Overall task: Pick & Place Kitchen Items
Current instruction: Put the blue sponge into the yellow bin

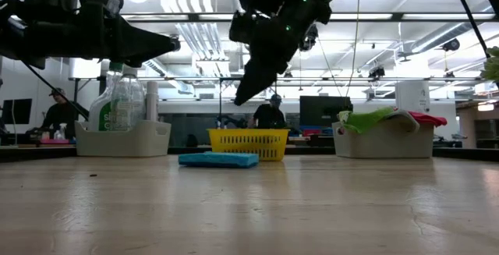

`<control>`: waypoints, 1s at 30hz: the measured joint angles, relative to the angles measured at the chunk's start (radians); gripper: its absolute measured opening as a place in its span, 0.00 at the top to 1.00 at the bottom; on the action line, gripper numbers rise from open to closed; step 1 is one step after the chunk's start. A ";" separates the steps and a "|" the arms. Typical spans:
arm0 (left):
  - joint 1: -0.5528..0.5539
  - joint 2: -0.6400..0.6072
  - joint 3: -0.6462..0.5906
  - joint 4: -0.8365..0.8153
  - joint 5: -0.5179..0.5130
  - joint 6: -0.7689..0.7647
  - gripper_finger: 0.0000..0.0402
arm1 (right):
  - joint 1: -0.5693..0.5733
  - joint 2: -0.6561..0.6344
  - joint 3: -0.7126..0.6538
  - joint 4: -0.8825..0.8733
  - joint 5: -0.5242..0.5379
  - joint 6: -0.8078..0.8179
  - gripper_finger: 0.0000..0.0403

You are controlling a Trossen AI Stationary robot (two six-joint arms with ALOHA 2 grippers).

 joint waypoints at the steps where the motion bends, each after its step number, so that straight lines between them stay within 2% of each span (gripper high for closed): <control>1: 0.000 0.000 0.000 0.000 0.000 0.000 0.50 | 0.016 0.000 -0.012 0.015 -0.031 0.010 0.14; 6: 0.000 0.000 0.000 0.001 0.000 0.000 0.50 | 0.083 0.025 -0.041 0.047 -0.051 0.078 0.14; 11: 0.000 -0.001 0.000 0.006 0.000 0.000 0.50 | 0.111 0.075 -0.045 0.051 0.088 0.116 0.14; 17: 0.000 -0.001 0.000 0.007 0.000 0.000 0.50 | 0.132 0.096 -0.046 0.059 0.152 0.142 0.14; 21: 0.000 -0.001 0.000 0.006 0.000 0.008 0.50 | 0.186 0.099 -0.046 0.059 0.277 0.143 0.14; 25: 0.000 -0.001 0.000 0.004 0.000 0.009 0.50 | 0.237 0.106 -0.047 0.064 0.339 0.151 0.14; 30: 0.000 -0.001 0.000 0.003 0.000 0.011 0.50 | 0.282 0.135 -0.048 0.065 0.483 0.165 0.14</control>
